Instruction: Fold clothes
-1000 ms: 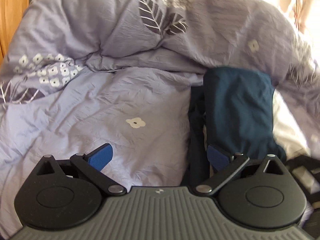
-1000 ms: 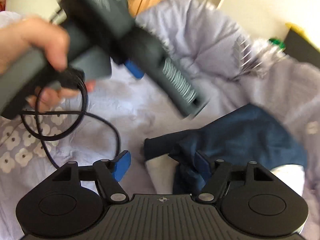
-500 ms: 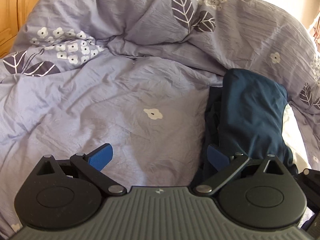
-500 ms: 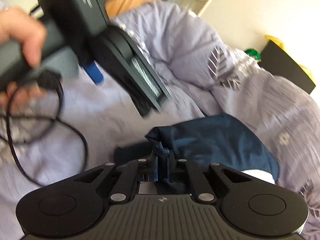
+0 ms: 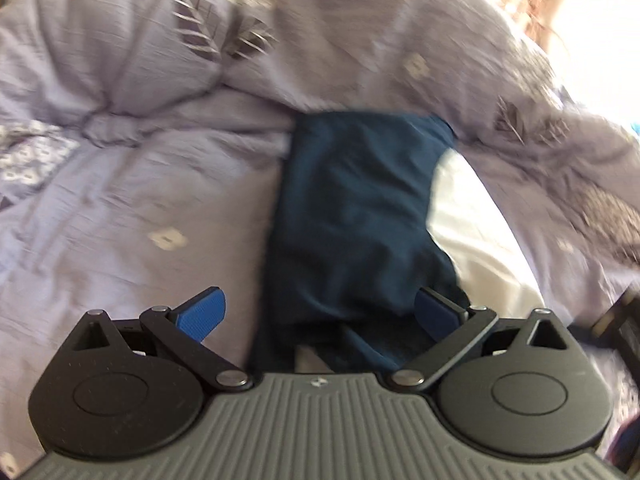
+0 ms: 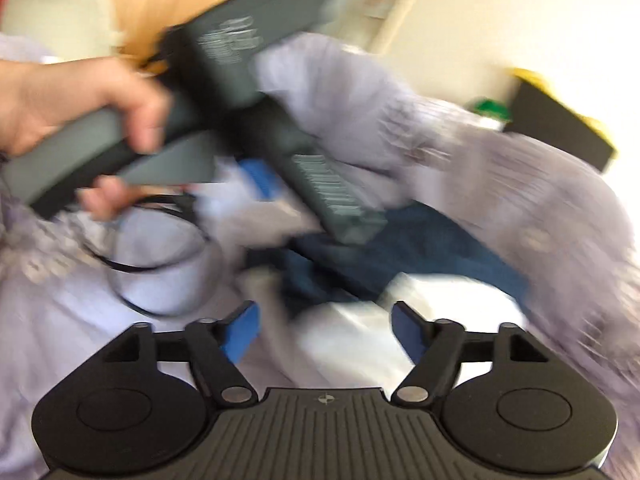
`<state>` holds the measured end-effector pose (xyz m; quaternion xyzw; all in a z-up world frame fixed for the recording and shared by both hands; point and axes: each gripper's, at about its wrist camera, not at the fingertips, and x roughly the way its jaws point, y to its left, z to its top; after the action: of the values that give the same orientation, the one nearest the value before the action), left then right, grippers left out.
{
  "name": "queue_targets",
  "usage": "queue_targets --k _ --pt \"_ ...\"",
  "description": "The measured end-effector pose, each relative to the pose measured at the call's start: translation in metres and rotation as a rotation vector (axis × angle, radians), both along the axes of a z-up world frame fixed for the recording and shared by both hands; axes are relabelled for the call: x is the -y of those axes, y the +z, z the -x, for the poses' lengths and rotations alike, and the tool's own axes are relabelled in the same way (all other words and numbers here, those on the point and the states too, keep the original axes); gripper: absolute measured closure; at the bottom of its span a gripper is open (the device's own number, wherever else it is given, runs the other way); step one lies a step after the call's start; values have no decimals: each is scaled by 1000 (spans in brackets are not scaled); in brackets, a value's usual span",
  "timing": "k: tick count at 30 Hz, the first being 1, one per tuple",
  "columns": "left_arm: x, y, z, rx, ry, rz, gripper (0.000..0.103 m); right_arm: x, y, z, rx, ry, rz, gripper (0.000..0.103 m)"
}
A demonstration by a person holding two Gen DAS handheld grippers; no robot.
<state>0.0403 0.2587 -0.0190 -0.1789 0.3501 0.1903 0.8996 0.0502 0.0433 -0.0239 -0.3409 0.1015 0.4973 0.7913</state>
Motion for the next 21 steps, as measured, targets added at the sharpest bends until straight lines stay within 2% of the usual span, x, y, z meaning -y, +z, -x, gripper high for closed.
queue_targets --k 2,5,7,9,10,13,15,18,21 --pt "10 -10 -7 -47 -25 -34 0 13 -7 -9 11 -92 24 23" --pt "20 -34 -16 -185 10 -173 0 26 -19 -14 -16 -220 56 23" --pt "9 -47 -14 -207 55 -126 0 21 -27 -19 -22 -255 49 23" --pt "-2 -53 -9 -206 91 -70 0 16 -32 -18 -13 -260 48 25" --pt "-5 -54 -8 -206 102 -74 0 14 -33 -19 -13 -254 47 29" --pt "-2 -51 -5 -221 133 -178 0 11 -35 -20 -6 -229 39 38" --pt "-1 -50 -3 -231 150 -217 0 5 -39 -17 5 -197 50 56" --pt "-4 -50 -1 -244 184 -220 0 -5 -46 -13 34 -171 81 61" --pt "-6 -38 2 -254 216 -236 0 -6 -45 -10 46 -141 87 64"
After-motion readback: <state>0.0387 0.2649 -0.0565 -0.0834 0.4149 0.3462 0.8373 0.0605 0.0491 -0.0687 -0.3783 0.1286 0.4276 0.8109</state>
